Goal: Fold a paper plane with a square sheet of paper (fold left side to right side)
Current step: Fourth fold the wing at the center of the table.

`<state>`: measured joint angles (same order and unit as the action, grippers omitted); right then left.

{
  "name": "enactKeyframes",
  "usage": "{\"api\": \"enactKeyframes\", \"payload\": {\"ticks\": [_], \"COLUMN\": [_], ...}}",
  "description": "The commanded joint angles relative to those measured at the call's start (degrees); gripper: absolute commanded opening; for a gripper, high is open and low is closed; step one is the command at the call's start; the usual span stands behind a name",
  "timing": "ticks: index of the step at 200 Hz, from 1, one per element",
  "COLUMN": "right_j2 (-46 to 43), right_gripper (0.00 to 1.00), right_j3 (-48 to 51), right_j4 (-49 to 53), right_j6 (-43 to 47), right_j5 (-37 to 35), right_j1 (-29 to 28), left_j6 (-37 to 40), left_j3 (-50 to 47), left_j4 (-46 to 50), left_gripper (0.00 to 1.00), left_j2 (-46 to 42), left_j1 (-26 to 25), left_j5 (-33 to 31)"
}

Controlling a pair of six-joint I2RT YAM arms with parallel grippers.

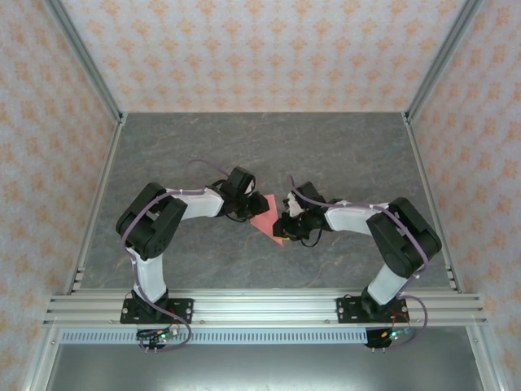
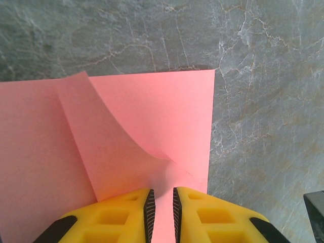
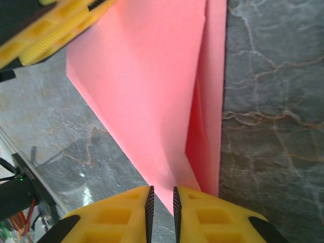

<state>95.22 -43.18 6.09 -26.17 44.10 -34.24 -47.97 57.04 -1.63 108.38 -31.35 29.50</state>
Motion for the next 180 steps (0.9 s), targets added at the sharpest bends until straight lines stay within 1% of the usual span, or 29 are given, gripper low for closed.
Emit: {"api": "enactKeyframes", "payload": {"ticks": [1,46,87,129,180], "right_j2": [0.4,-1.4,0.0,-0.9,-1.7], "right_gripper": [0.21,0.21,0.21,0.21,0.18], "right_j3": [-0.4,-1.4,-1.7,1.4,4.7], "right_j4": [5.3,7.2,10.2,7.0,5.4], "right_j6": [2.0,2.7,3.6,0.9,-2.5], "right_j5": [-3.6,-5.4,-6.3,-2.8,-1.9], "right_j1": [-0.5,-0.9,-1.5,-1.6,-1.6], "left_j6": [0.6,0.6,0.6,0.6,0.8], "left_j3": [-2.0,-2.0,-1.9,-1.8,-1.6], "left_j4": [5.3,5.2,5.4,5.2,5.5], "left_gripper": [0.22,0.22,0.22,0.22,0.22], "left_j2": [1.4,1.4,1.4,1.4,1.4], "left_j1": [-0.2,-0.2,-0.2,-0.1,-0.2], "left_j5": [-3.0,-3.1,-3.0,-3.1,-3.1]}}
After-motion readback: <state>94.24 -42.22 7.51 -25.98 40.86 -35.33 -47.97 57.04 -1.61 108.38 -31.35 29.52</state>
